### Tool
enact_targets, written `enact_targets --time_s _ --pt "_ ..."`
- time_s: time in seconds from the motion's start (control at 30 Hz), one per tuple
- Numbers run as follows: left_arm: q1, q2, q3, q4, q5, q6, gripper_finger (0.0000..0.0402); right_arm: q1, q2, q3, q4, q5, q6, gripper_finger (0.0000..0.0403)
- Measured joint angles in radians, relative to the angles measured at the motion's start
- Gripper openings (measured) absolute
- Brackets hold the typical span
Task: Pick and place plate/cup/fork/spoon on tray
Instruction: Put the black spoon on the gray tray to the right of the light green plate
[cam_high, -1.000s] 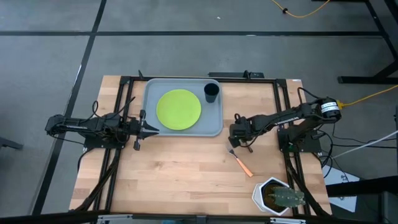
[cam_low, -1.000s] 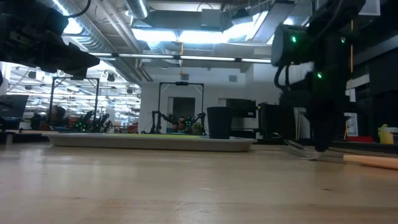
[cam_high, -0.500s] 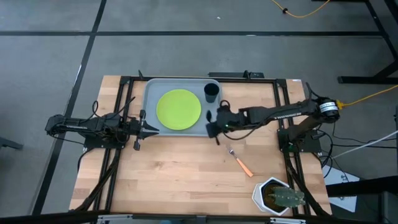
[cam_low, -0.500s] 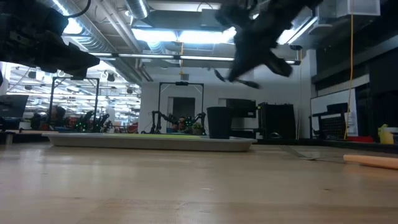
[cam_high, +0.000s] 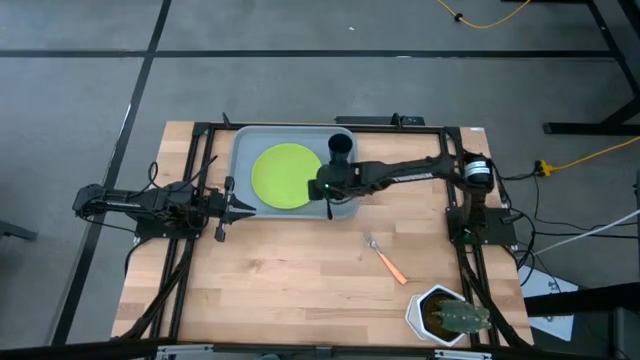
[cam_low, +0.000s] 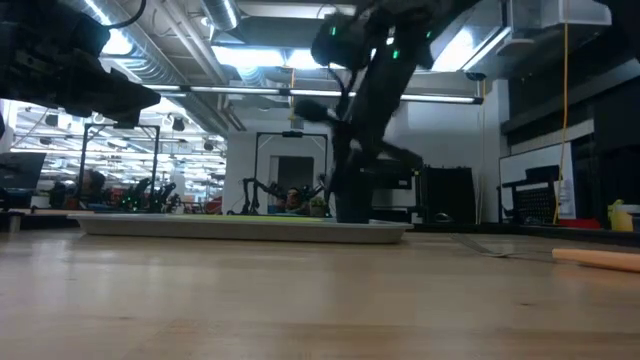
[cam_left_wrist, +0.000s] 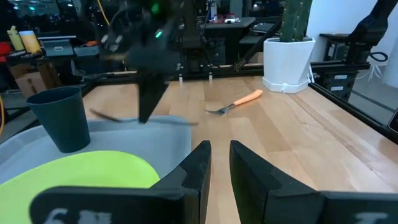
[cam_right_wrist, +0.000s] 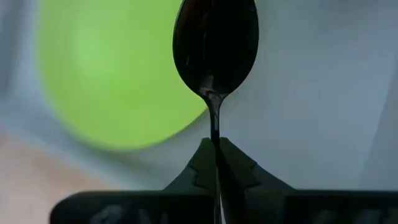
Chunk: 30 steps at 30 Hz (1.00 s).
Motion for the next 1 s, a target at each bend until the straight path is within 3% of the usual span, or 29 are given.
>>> enact_targets --time_s 0.3,1.0 --pt "0.000 0.000 0.000 0.000 0.000 -0.001 0.0053 -0.051 0.024 0.001 -0.100 0.075 0.176 0.0000" --pt "0.000 0.000 0.000 -0.001 0.000 -0.001 0.0053 -0.113 0.074 0.000 -0.156 0.088 0.149 0.0000"
